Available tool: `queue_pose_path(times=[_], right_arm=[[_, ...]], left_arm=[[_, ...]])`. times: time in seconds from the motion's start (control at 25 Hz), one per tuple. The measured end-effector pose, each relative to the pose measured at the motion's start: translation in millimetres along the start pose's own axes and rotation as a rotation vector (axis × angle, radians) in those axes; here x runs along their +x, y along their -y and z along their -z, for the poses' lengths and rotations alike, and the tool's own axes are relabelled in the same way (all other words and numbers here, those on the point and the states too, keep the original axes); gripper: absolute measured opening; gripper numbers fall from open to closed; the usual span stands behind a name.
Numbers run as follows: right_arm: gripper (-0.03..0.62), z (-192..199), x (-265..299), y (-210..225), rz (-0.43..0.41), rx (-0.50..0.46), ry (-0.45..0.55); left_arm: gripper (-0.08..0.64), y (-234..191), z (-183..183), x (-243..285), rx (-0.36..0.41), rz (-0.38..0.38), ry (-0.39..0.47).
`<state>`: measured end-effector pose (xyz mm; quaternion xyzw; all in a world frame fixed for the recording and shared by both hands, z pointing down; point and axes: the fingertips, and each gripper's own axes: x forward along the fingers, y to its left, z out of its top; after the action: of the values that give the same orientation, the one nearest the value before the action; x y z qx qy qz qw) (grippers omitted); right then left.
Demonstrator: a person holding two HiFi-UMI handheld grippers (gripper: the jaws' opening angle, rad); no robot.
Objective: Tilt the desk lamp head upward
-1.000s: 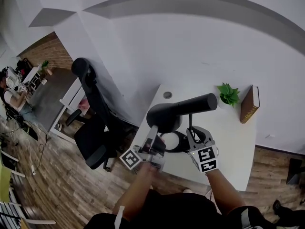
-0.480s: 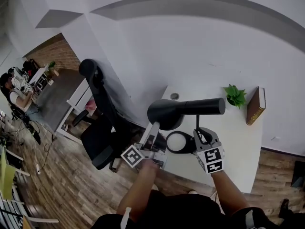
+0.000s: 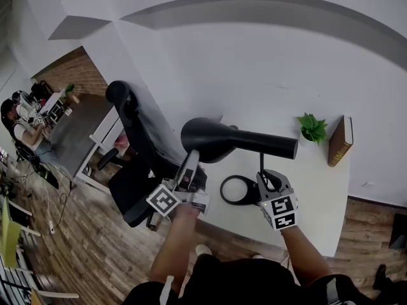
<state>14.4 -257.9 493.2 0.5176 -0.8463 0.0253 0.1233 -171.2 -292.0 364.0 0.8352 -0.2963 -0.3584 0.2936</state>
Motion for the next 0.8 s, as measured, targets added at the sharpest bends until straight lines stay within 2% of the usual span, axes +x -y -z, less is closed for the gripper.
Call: queue_pose_path(times=[0.28, 0.48, 0.68, 0.8], right_arm=[[0.032, 1.3, -1.0, 0.0, -0.002, -0.003, -0.009], [0.032, -0.3, -0.8, -0.3, -0.007, -0.006, -0.008], [0.032, -0.5, 0.0, -0.2, -0.003, -0.010, -0.011], [0.032, -0.8, 0.5, -1.1, 0.007, -0.016, -0.013]], left_arm=[[0.091, 17.8, -26.4, 12.4, 0.220, 0.007, -0.051], [0.072, 36.4, -44.5, 24.7, 0.230, 0.049, -0.031], [0.071, 51.1, -53.7, 35.0, 0.304, 0.074, -0.052], [0.071, 63.8, -60.1, 41.0, 0.388, 0.085, -0.071]])
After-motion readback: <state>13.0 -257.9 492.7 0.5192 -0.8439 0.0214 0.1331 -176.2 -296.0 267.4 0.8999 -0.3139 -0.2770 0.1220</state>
